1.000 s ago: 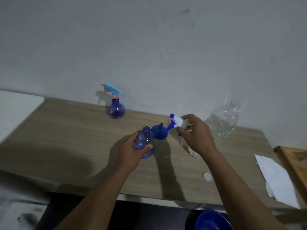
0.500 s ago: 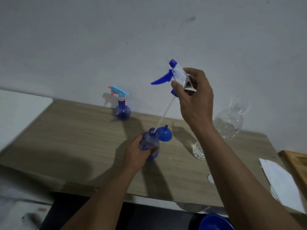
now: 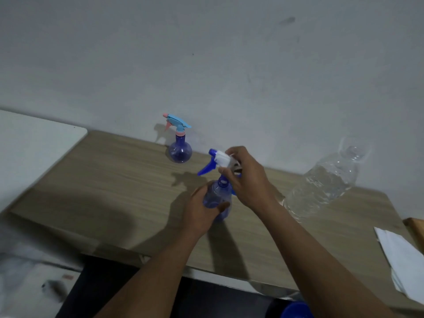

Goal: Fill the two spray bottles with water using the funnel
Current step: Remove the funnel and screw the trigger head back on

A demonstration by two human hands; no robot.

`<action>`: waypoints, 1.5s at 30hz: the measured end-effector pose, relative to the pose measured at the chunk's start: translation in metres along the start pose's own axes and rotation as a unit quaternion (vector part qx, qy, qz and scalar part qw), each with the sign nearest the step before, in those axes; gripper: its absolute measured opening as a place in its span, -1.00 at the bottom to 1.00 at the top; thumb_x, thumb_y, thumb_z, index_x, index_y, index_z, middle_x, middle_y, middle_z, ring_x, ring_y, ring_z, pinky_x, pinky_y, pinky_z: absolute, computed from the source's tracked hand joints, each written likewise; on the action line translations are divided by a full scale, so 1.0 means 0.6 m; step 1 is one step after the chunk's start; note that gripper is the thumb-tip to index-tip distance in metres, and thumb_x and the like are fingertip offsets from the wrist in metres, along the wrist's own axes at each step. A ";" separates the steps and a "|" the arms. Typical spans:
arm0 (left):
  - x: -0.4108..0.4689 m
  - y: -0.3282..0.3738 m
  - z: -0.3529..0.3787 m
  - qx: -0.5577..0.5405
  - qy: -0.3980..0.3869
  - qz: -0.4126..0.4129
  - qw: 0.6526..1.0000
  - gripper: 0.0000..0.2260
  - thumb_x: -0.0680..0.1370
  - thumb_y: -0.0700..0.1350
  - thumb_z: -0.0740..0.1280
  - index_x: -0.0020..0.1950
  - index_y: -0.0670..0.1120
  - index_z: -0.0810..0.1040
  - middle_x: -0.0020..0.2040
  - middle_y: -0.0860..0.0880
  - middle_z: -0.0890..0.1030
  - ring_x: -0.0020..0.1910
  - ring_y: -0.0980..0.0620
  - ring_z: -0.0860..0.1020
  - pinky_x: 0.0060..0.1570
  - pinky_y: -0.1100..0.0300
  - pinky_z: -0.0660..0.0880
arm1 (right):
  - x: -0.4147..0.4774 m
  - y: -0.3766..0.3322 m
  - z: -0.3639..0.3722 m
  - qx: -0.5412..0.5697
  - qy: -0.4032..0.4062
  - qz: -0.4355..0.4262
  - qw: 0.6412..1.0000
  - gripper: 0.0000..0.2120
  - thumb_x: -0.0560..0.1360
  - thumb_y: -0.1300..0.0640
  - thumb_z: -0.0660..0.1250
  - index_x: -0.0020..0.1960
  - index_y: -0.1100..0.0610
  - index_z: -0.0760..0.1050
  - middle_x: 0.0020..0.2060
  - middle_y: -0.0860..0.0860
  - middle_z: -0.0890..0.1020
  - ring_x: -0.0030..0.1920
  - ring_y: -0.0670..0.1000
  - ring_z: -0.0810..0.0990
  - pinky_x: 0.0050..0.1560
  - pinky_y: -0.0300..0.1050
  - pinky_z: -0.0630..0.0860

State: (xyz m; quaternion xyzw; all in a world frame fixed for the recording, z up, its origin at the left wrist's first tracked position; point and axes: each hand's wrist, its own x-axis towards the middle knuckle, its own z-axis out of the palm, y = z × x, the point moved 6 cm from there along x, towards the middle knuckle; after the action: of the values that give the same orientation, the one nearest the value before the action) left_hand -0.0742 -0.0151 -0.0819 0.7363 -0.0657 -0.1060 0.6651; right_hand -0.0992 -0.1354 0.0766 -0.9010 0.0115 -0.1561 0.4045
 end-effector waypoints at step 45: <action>-0.014 0.001 0.001 -0.003 0.021 -0.008 1.000 -0.56 0.48 -0.26 0.50 0.28 0.08 0.55 0.19 0.01 0.66 0.18 0.06 0.63 0.21 -0.03 0.59 | -0.042 0.077 0.051 0.081 -0.010 0.027 0.996 -0.82 0.51 0.18 0.43 0.06 -0.03 0.56 -0.06 -0.23 0.63 -0.04 -0.09 0.60 -0.07 -0.16 0.56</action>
State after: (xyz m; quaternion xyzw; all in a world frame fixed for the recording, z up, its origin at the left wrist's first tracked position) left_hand -0.0822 -0.0136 -0.0808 0.7365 -0.0457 -0.0961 0.6680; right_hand -0.1090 -0.1407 0.0167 -0.8662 0.0187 -0.1362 0.4804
